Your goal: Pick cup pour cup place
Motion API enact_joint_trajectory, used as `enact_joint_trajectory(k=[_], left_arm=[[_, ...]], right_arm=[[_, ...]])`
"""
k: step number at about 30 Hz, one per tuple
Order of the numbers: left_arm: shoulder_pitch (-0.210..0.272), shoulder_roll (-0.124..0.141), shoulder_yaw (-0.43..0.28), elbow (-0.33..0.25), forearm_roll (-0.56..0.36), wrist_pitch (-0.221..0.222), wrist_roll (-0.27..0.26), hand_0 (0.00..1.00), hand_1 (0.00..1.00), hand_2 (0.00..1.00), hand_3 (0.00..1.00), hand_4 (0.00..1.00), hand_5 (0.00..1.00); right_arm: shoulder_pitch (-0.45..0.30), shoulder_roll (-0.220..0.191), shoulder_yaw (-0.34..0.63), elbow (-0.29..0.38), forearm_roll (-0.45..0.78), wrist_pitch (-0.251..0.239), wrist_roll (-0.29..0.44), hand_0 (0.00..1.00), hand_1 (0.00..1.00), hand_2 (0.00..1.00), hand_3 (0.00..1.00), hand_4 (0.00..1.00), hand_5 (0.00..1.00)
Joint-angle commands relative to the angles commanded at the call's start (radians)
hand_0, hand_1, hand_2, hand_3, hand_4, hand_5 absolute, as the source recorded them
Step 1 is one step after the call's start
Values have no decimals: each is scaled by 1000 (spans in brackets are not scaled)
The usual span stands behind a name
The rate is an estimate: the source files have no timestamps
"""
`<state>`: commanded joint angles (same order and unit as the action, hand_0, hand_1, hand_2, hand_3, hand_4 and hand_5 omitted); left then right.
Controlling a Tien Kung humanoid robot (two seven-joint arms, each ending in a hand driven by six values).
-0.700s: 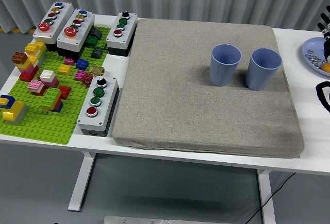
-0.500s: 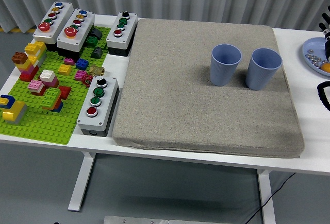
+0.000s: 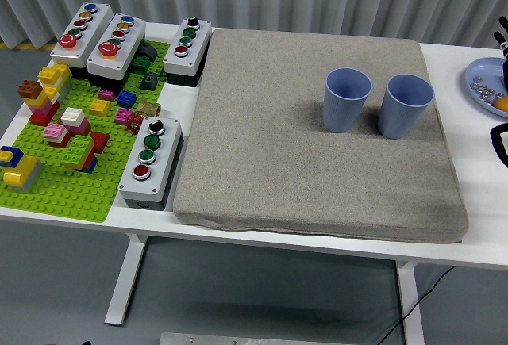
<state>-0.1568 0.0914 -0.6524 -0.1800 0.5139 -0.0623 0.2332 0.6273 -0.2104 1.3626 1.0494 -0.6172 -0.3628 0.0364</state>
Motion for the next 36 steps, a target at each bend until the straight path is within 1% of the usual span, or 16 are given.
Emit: enact_joint_trajectory(k=[26, 29, 31, 33, 36], left_arm=[[1, 1, -2, 0, 3, -1, 0, 779, 787, 852, 737, 506, 971], [3, 0, -4, 0, 5, 0, -1, 779, 787, 852, 737, 506, 971], [2, 0, -5, 0, 5, 0, -2, 779, 787, 852, 737, 506, 971], [1, 0, -7, 0, 6, 0, -2, 779, 787, 852, 737, 506, 971], [0, 0, -11, 0, 9, 0, -2, 779, 787, 852, 737, 506, 971]], right_arm=[[-22, -11, -1, 28, -1, 1, -3, 953, 853, 839, 802, 713, 959], [-47, -21, -9, 50, -3, 6, -7, 953, 853, 839, 802, 713, 959], [-84, -45, -19, 93, -7, 6, -10, 952, 853, 839, 801, 712, 950], [-107, -59, -24, 122, -9, 5, -12, 952, 853, 839, 801, 712, 950], [-154, -88, -33, 187, -10, 1, -15, 952, 853, 839, 801, 712, 950]])
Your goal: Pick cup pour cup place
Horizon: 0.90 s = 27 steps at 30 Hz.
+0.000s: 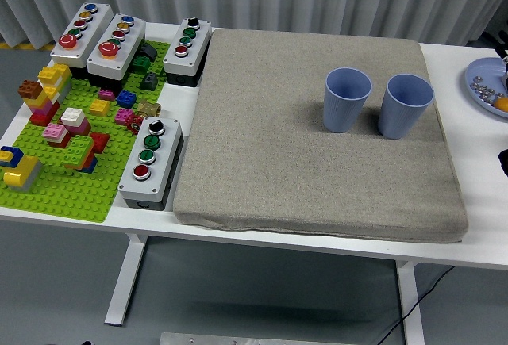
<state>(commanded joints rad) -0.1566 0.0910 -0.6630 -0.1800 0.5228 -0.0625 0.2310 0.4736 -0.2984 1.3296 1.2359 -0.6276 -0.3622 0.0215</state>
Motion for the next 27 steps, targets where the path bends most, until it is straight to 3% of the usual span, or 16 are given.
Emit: enact_joint_trajectory(k=[4, 12, 13, 18, 19, 24, 25, 27], left_arm=[[-1, 0, -5, 0, 9, -1, 1, 779, 787, 852, 737, 506, 972], [-1, -1, -14, 0, 20, -1, 0, 780, 787, 852, 736, 507, 976], [-2, -1, -17, 0, 24, -2, 1, 778, 787, 852, 736, 507, 976], [-3, -3, -15, 0, 26, -2, 1, 778, 787, 852, 736, 507, 976], [-2, -3, -13, 0, 25, -2, 0, 780, 787, 853, 736, 507, 977], [2, -4, -8, 0, 22, -3, 0, 780, 787, 853, 736, 507, 977], [2, -4, -6, 0, 21, -3, 0, 779, 786, 853, 736, 507, 977], [3, -5, -5, 0, 20, -3, 0, 779, 786, 853, 736, 507, 977]], right_arm=[[-69, -31, -1, 89, 0, -13, -1, 952, 853, 837, 798, 712, 947], [-225, -41, -7, 236, -22, -24, 7, 952, 853, 837, 797, 712, 933], [-244, -43, -13, 248, -32, -20, 10, 932, 845, 836, 799, 739, 792], [-291, -40, -30, 244, -65, -7, 31, 932, 845, 836, 799, 739, 792], [-298, -36, -36, 237, -73, -1, 34, 907, 837, 835, 820, 809, 596], [-307, -23, -55, 212, -107, 22, 43, 907, 837, 835, 820, 809, 596], [-308, -20, -60, 202, -128, 33, 41, 903, 829, 853, 861, 856, 450], [-310, -17, -64, 193, -149, 44, 39, 903, 829, 853, 861, 856, 450]])
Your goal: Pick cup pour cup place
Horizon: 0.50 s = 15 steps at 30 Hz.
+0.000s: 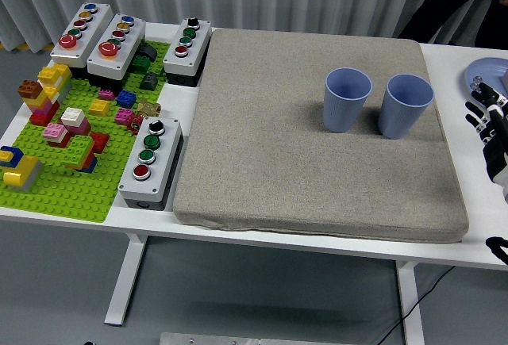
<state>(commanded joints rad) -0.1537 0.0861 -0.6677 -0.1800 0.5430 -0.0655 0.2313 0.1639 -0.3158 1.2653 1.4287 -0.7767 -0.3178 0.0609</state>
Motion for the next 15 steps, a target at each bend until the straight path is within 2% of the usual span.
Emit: enact_joint_trajectory(k=[3, 4, 9, 10, 15], left_arm=[[0, -1, 5, 0, -5, 0, -1, 779, 786, 853, 736, 507, 977], [-1, -1, 7, 0, -7, 0, -1, 779, 786, 853, 736, 506, 977], [0, -1, 10, 0, -9, -1, -1, 779, 786, 853, 736, 506, 977], [0, -1, 11, 0, -10, -1, -1, 780, 786, 853, 736, 506, 979], [0, -2, 14, 0, -14, -1, -2, 780, 786, 853, 736, 506, 979]], right_arm=[[-2, 5, -3, -21, -61, 42, -12, 903, 829, 853, 861, 856, 450], [-2, 5, -2, -26, -84, 56, -18, 920, 869, 959, 994, 890, 176], [0, 7, -1, -42, -133, 91, -48, 920, 869, 959, 994, 890, 176], [1, 8, 0, -46, -138, 95, -53, 922, 881, 978, 998, 886, 131], [7, 11, 5, -67, -148, 121, -70, 922, 881, 978, 998, 886, 131]])
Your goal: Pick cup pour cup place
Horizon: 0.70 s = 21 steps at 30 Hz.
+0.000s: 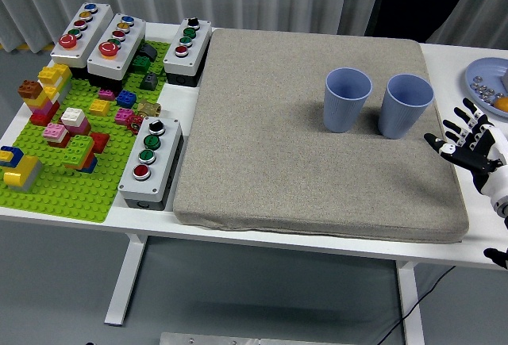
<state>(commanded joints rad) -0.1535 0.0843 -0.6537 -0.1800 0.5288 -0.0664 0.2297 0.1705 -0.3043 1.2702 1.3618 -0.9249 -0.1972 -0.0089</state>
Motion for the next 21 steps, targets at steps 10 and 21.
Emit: enact_joint_trajectory(k=[10, 21], left_arm=[[-6, -3, 16, 0, -18, 0, -3, 779, 786, 853, 735, 504, 981], [-7, -5, 37, 0, -36, -1, -6, 779, 786, 852, 735, 504, 983]], right_arm=[[37, 14, -6, -56, 7, 16, -5, 923, 895, 991, 998, 868, 98], [86, 41, -23, -108, 28, -6, 11, 925, 891, 980, 987, 865, 112]])
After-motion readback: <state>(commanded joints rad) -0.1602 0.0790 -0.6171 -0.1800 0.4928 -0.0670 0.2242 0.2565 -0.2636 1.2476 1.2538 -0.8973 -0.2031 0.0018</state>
